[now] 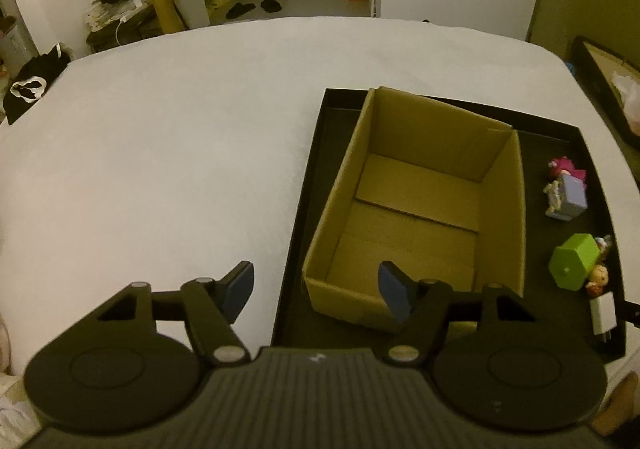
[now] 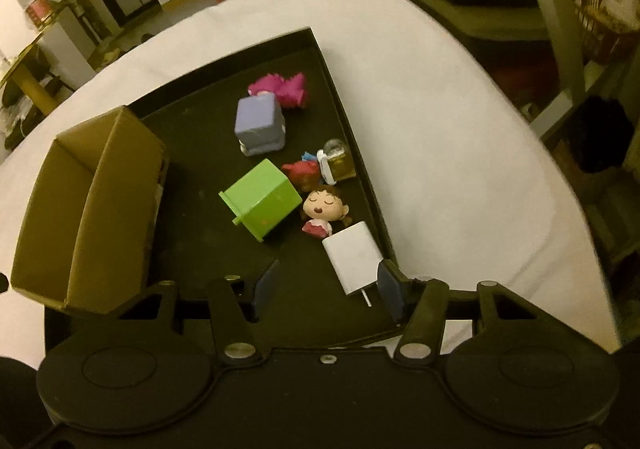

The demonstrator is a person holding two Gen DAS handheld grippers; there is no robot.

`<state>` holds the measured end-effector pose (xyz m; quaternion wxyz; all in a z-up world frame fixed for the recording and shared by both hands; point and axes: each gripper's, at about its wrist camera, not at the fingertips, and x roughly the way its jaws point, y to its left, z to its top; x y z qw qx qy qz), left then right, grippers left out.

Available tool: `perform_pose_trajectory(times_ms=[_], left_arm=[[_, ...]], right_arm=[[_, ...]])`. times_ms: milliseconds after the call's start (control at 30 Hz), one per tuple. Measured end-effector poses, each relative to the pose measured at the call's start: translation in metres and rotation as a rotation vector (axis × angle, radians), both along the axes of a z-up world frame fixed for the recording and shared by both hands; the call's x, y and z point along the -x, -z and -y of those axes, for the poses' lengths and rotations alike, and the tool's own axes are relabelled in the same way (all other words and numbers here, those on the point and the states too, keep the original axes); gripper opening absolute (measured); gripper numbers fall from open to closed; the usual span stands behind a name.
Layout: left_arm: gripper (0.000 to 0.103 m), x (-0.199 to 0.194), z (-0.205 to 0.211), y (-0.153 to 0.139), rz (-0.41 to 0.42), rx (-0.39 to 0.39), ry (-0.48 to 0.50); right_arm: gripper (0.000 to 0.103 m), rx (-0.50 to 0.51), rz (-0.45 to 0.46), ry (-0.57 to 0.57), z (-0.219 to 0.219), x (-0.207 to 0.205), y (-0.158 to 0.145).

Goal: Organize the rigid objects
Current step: 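Move the right gripper down onto the white plug charger and close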

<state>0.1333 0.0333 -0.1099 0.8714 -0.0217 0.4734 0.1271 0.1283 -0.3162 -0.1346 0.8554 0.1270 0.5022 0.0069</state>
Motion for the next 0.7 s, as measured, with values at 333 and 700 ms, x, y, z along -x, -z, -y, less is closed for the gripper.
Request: perform_pose_trajectory(times_ms=[333, 700], left_arm=[[0.062, -0.019, -0.006, 0.021, -0.046, -0.016, -0.041], [0.062, -0.027, -0.013, 0.036, -0.071, 0.008, -0.063]], right_arm=[[0.054, 0.073, -0.056, -0.01, -0.007, -0.029, 0.026], [0.043, 0.127, -0.165, -0.009, -0.01, -0.042, 0.053]])
